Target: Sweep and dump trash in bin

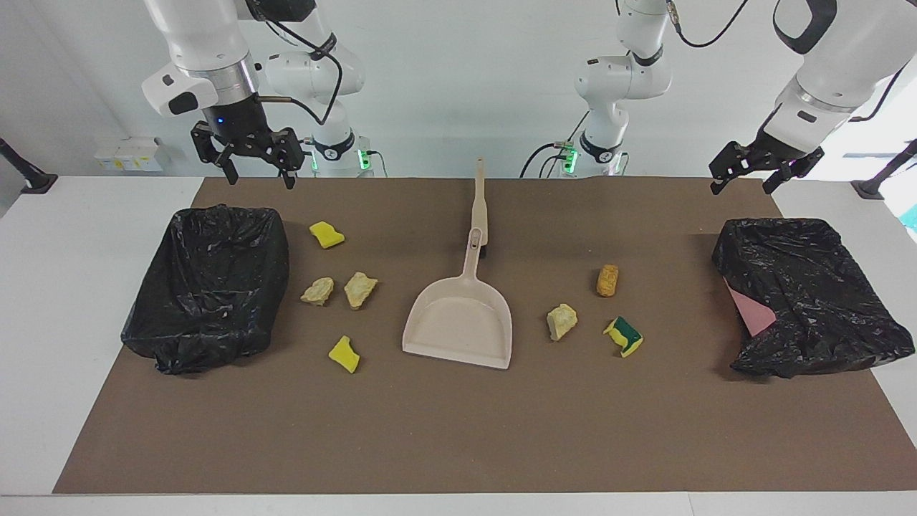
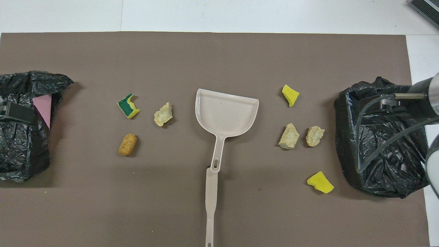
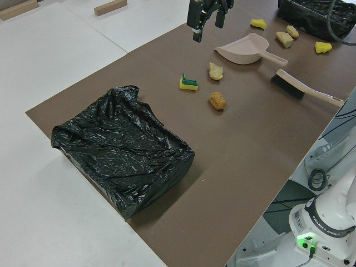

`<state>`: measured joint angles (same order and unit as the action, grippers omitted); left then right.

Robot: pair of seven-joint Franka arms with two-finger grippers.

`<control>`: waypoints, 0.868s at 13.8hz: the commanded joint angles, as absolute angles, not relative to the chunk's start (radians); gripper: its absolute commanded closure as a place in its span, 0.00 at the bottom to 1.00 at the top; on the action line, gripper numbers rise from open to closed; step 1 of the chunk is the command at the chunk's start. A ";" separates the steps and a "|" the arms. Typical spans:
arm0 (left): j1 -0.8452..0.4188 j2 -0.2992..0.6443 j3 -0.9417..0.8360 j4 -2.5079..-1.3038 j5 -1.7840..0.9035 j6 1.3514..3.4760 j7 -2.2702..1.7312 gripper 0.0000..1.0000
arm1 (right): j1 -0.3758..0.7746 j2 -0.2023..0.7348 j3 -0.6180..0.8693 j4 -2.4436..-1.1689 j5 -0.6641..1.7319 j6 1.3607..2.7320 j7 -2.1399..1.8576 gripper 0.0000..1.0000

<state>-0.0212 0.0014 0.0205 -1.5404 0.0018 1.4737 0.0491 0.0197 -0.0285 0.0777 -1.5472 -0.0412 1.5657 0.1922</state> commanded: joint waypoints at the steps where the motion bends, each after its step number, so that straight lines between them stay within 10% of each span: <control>1: -0.021 -0.011 0.025 -1.557 -0.005 1.486 0.043 0.00 | 0.003 -0.025 0.078 -1.537 -0.018 1.546 0.158 0.00; 12: -0.162 -0.170 0.021 -1.844 -0.005 1.580 0.037 0.00 | 0.005 -0.025 0.074 -1.537 -0.017 1.554 0.160 0.00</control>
